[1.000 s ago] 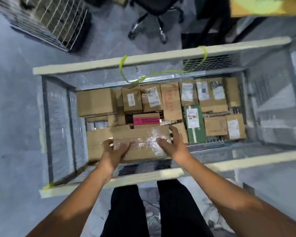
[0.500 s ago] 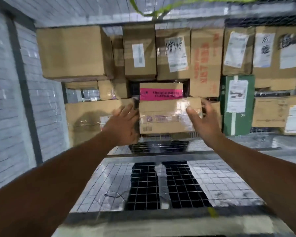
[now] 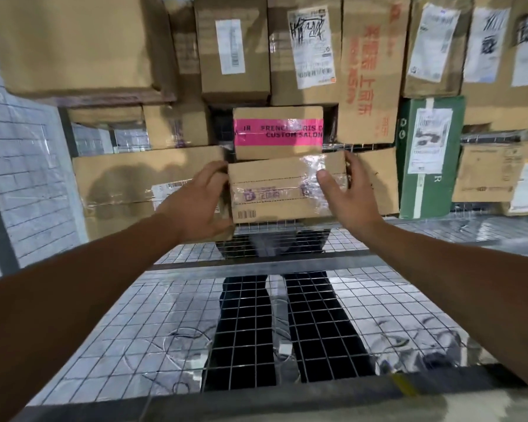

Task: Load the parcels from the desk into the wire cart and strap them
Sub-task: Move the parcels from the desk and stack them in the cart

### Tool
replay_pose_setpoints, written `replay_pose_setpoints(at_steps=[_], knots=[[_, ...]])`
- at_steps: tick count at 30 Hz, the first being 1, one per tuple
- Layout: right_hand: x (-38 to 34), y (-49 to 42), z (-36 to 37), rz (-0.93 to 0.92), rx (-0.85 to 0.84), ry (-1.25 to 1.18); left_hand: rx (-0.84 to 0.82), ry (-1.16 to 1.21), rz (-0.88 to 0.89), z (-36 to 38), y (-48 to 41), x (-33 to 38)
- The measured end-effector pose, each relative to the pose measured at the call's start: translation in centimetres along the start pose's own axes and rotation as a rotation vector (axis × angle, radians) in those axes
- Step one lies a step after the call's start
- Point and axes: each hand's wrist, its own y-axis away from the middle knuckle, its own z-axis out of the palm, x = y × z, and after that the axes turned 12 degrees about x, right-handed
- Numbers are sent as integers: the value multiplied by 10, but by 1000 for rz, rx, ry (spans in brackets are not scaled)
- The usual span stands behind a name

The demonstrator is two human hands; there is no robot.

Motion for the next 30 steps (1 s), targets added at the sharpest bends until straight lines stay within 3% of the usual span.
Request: replay_pose_setpoints(at_steps=[4, 12, 16, 18, 22, 25, 30], knots=[[0, 4, 1, -77, -22, -20, 55, 282, -118, 7, 17, 4], [-16, -3, -18, -74, -61, -78, 163, 352, -105, 7, 11, 32], [-23, -11, -44, 9, 13, -147, 215, 662, -147, 2, -14, 69], [-25, -17, -59, 41, 66, -192, 270, 850, -266, 0, -30, 100], [-34, -32, -97, 73, 114, -234, 478, 815, -461, -7, -68, 153], [-33, -50, -130, 79, 207, -271, 490, 866, -551, -7, -103, 186], [-13, -97, -190, 122, 244, -341, 438, 950, -542, 10, -165, 245]])
